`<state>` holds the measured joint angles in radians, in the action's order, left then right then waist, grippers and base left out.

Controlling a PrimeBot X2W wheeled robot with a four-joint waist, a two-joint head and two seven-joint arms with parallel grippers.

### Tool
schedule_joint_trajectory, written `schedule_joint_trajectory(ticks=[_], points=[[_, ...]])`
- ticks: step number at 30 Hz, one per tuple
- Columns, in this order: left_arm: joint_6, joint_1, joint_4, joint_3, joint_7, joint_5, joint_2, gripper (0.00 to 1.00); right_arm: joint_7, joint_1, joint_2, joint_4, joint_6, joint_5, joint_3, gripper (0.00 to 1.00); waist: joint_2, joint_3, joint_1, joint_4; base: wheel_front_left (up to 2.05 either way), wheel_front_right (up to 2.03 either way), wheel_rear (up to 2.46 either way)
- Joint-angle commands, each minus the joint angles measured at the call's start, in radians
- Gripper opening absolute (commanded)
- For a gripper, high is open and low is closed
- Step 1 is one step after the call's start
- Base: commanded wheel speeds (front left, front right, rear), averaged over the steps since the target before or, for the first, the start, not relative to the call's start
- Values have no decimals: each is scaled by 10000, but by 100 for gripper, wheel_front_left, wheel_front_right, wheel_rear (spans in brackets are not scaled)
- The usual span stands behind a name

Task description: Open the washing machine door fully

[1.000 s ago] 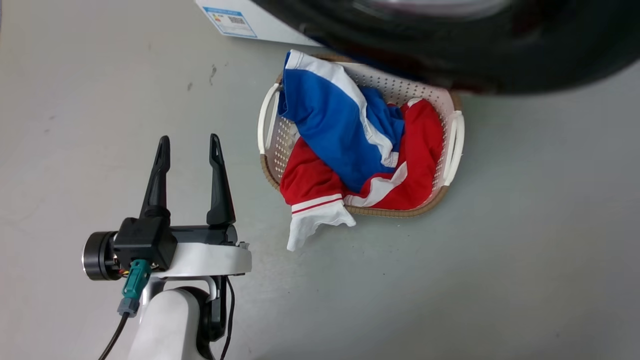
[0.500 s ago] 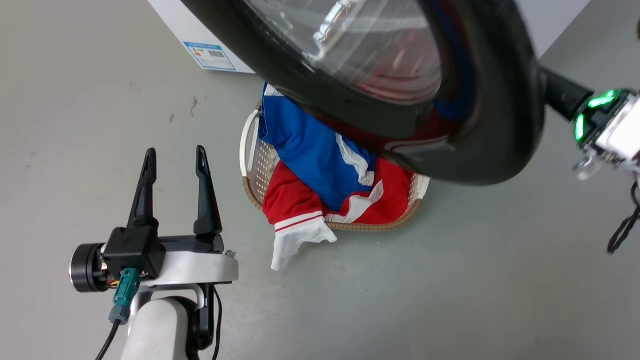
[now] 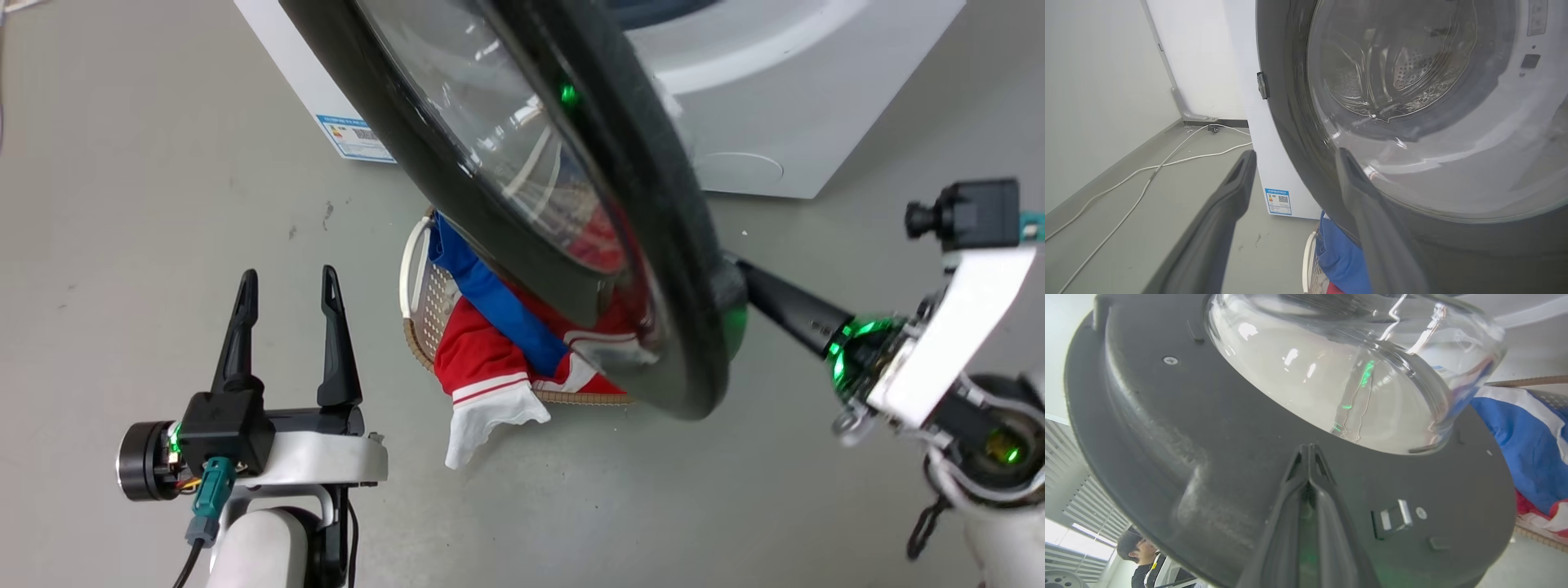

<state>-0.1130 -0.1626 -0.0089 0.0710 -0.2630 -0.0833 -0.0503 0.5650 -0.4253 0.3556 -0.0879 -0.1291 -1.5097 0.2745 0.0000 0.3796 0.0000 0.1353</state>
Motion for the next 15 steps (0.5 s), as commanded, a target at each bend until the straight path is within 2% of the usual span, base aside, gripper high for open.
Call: schedule_joint_trajectory(ticks=[1, 10, 15], points=[[24, 118, 11, -8, -28, 37, -2, 100, -58, 293, -144, -147, -30, -24, 131, 0, 0, -99, 0, 26, 0, 0, 0], [-36, 349, 112, 101, -28, -13, -2, 100, -642, 1594, -482, -805, -29, 306, 1147, 0, 0, -549, 0, 101, 0, 0, 0], [3, 477, 171, 117, -28, 11, -2, 100, -726, 1813, -694, -726, -29, 378, 1865, 0, 0, -743, 0, 159, 0, 0, 0]])
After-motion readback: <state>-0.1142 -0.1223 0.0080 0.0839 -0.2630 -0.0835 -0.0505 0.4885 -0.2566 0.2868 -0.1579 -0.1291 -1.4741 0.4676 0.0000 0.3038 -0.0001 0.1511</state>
